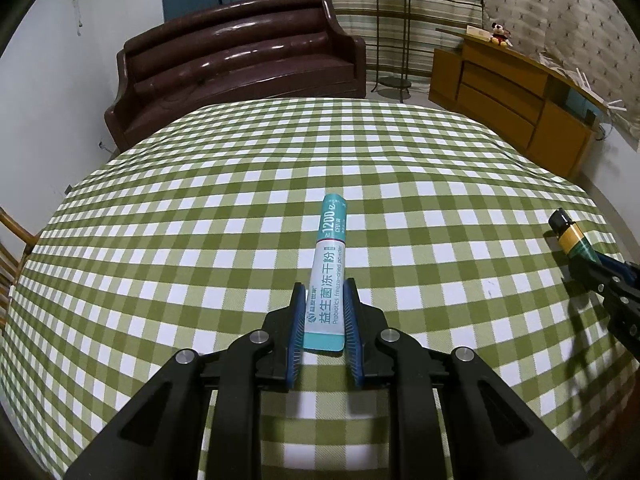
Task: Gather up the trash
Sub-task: 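Carry the teal tube and green spray can over the black bin and open both tools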
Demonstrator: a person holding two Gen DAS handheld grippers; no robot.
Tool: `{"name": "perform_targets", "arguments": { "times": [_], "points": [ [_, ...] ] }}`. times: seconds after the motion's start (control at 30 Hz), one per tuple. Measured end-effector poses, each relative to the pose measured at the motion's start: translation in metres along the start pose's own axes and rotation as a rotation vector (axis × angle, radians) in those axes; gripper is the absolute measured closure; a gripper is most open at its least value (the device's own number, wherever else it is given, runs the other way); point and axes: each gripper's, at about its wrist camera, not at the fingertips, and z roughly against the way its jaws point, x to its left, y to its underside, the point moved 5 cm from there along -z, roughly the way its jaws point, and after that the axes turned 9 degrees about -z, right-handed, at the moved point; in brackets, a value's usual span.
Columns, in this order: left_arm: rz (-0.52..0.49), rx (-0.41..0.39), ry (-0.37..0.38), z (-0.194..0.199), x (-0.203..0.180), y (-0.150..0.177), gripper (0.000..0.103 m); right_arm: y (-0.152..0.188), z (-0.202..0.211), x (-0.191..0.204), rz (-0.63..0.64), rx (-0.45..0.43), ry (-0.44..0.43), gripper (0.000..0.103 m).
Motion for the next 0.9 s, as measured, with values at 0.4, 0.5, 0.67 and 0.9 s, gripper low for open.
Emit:
{"name": "perform_targets", "arguments": {
  "times": [0.4,0.5,0.67,0.9],
  "points": [
    [-0.044,-0.049,0.057,0.023,-0.039,-0.007,0.083,0.018,0.045,-0.032,-0.064,-0.063,0.02,0.08],
    [-0.061,-0.064,0.08,0.03,-0.055,-0.01,0.083,0.022,0.058,-0.048,-0.082,-0.087,0.043,0.08],
    [-0.107,-0.087,0.126,0.038,-0.09,-0.018,0.083,0.03,0.077,-0.077,-0.119,-0.117,0.078,0.08],
    [-0.185,-0.116,0.193,0.047,-0.15,-0.028,0.083,0.04,0.096,-0.128,-0.173,-0.149,0.154,0.08]
  ]
}}
